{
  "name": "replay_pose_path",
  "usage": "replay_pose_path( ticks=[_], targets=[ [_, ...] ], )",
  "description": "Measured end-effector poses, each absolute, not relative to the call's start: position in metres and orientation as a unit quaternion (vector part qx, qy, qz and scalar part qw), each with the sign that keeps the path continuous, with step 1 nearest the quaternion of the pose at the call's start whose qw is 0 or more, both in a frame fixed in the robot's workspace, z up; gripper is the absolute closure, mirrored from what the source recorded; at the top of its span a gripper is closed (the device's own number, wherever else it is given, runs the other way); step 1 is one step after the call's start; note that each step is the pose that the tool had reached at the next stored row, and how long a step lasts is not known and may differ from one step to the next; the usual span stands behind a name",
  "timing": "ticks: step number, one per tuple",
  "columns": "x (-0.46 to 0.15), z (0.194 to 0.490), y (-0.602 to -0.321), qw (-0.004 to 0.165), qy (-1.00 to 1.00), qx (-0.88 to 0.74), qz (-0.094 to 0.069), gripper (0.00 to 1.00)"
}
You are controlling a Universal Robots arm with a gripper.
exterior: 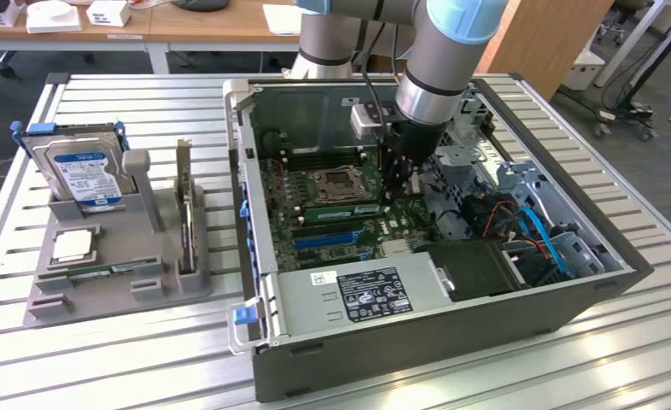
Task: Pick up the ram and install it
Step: 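Press down the ram until it locks into place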
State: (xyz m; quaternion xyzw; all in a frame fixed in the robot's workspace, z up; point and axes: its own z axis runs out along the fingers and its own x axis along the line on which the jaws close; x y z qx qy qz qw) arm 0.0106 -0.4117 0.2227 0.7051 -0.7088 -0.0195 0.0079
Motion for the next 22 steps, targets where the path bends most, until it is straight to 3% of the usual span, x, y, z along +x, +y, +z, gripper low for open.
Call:
replay_pose_path(
  ticks=[22],
  targets=[
    [0.011, 0.246, -0.412, 0.009, -0.709, 0.705, -0.019, 0.90]
  ],
)
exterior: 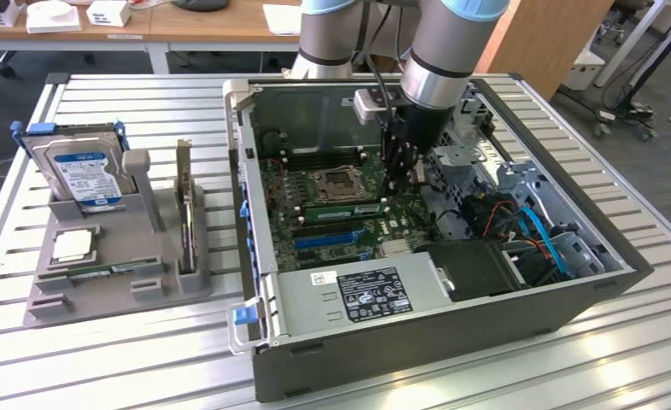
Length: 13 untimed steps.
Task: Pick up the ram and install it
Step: 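Press down the ram until it locks into place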
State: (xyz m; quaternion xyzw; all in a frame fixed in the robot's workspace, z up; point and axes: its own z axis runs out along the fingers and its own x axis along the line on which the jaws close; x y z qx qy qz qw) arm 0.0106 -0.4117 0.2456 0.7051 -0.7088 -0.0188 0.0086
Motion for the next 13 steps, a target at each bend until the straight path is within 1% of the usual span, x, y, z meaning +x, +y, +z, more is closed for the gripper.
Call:
replay_pose_path(
  ticks=[6, 13],
  targets=[
    [0.009, 0.246, -0.412, 0.009, -0.709, 0.705, -0.019, 0.90],
    [-0.014, 0.246, -0.412, 0.009, -0.709, 0.705, -0.019, 0.90]
  ],
)
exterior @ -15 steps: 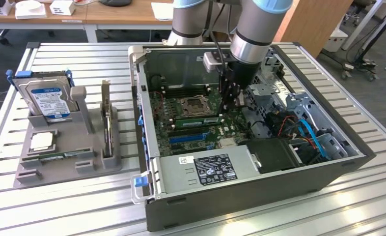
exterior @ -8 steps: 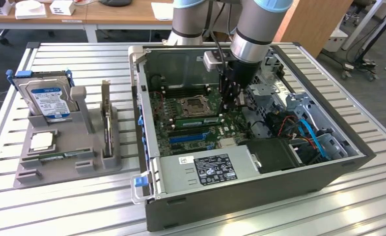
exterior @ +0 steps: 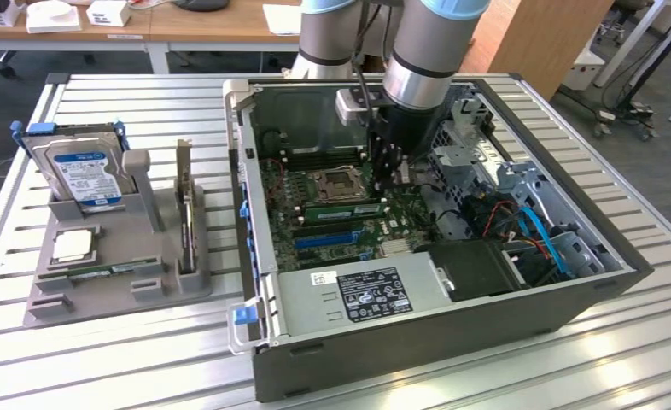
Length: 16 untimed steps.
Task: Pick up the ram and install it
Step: 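Press down the ram until it locks into place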
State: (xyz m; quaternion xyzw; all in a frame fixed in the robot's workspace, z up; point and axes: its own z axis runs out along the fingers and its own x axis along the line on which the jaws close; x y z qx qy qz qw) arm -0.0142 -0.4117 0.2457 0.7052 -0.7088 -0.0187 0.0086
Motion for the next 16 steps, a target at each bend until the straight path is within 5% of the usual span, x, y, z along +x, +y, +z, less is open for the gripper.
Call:
replay_pose_path(
  ticks=[16],
  targets=[
    [-0.072, 0.245, -0.412, 0.008, -0.709, 0.705, -0.018, 0.90]
  ],
)
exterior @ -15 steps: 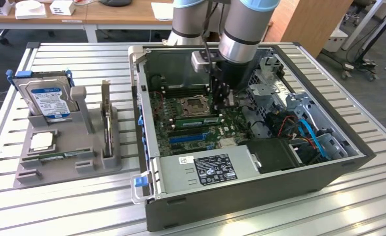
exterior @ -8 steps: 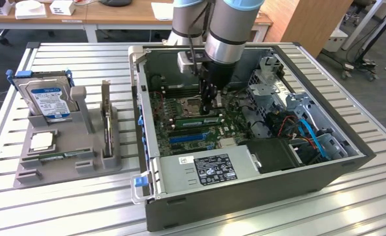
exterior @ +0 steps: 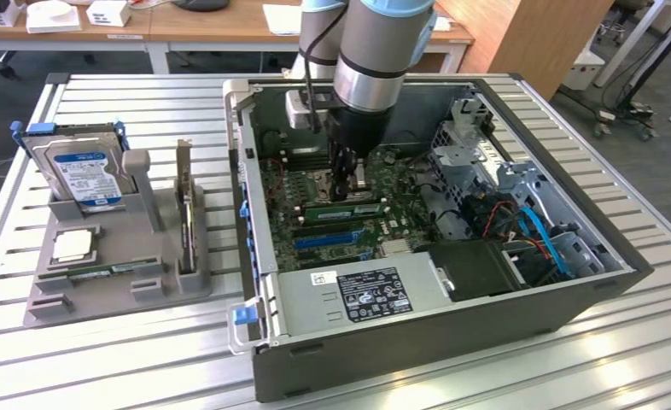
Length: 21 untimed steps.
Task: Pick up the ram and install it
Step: 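Press down the ram until it locks into place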
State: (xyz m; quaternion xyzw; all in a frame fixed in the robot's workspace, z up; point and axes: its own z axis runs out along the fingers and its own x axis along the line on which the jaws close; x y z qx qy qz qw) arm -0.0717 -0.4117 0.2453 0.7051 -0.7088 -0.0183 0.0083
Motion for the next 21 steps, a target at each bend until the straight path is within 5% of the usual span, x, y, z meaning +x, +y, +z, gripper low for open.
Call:
replay_pose_path(
  ticks=[21],
  targets=[
    [-0.0801, 0.2452, -0.4145, 0.008, -0.709, 0.705, -0.018, 0.90]
  ],
)
